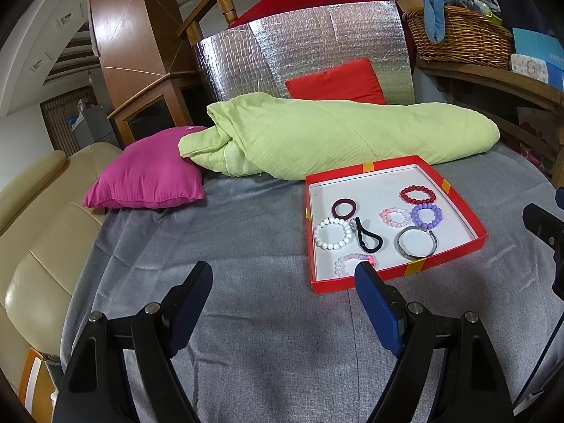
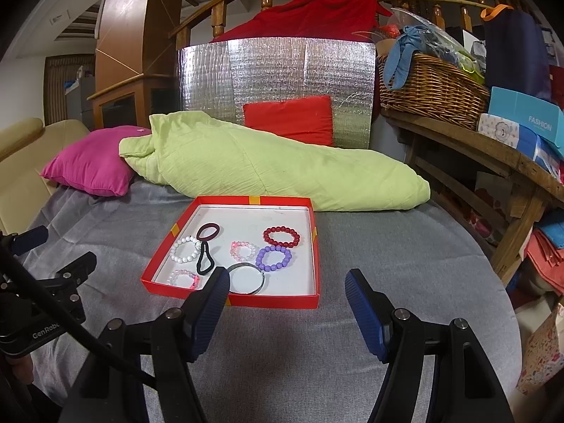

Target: Organize jewelry

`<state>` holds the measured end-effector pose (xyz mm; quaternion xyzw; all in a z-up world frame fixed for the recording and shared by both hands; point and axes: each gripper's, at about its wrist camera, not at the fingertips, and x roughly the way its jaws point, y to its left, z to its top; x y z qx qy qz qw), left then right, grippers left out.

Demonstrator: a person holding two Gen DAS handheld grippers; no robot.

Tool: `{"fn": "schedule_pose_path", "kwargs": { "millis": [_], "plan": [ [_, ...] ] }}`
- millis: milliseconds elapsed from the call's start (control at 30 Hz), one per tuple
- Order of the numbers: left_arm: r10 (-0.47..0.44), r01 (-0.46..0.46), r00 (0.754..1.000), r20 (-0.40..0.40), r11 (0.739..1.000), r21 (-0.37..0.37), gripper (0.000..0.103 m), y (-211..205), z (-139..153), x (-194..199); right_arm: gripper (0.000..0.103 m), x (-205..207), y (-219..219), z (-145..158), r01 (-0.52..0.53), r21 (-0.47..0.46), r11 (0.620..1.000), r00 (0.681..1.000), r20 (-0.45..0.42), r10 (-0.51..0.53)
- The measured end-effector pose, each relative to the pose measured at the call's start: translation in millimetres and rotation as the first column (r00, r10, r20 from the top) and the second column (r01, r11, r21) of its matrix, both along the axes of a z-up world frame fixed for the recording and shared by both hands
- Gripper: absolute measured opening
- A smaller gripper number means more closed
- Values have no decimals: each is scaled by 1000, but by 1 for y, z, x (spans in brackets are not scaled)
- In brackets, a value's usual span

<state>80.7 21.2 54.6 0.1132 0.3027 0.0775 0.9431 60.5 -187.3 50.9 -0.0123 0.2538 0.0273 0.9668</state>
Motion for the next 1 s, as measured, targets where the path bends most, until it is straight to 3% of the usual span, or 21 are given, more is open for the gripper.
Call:
{"fn": "schedule_pose_path", "kwargs": {
  "millis": [1000],
  "plan": [
    [2,-2,1000,1,1000,6,83,-1,0,-1,72,1,-1,-1,4,14,1000,1000,-11,-4]
  ]
}}
